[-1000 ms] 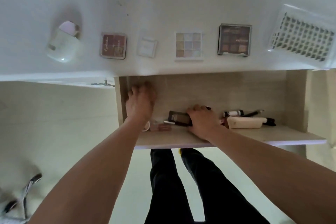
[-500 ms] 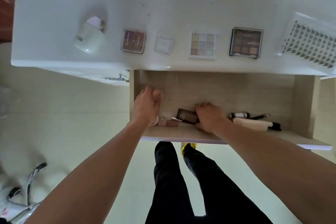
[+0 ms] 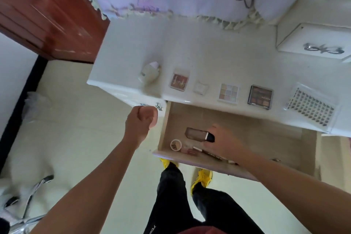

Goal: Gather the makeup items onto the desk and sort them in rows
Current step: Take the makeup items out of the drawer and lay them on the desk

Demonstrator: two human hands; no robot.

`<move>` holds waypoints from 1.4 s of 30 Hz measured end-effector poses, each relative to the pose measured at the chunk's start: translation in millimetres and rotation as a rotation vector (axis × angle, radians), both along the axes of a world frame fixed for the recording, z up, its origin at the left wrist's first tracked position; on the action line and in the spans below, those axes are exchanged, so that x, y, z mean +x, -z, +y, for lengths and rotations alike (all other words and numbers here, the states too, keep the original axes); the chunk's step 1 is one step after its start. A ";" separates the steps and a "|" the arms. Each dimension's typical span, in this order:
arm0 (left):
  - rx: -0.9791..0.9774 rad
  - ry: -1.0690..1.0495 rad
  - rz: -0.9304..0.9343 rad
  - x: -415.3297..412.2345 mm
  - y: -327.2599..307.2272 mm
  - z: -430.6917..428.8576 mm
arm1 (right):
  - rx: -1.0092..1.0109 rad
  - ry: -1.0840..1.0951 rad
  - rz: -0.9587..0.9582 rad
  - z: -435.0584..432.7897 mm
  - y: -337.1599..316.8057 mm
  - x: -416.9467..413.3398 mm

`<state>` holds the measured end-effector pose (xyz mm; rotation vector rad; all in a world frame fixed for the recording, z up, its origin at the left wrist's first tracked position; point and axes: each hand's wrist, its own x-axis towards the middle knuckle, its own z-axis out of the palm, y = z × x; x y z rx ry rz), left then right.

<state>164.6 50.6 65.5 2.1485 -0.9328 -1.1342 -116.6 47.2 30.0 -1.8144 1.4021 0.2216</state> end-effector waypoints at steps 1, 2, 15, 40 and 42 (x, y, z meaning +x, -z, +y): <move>-0.012 -0.051 0.017 11.5 -11.9 -5.6 | -0.029 -0.005 -0.034 -11.0 -15.7 11.7; -0.025 -0.096 0.026 23.8 -22.3 -11.4 | -0.060 -0.009 -0.066 -22.5 -32.4 24.5; -0.007 -0.143 -0.031 163.5 -44.3 -109.6 | -0.048 0.136 -0.183 -165.8 -120.2 201.8; 0.128 0.274 -0.283 231.6 9.6 -186.3 | 0.392 0.161 0.114 -297.4 -62.8 344.6; 0.136 0.259 -0.260 231.9 10.4 -186.0 | 0.373 0.084 0.201 -295.7 -63.4 350.6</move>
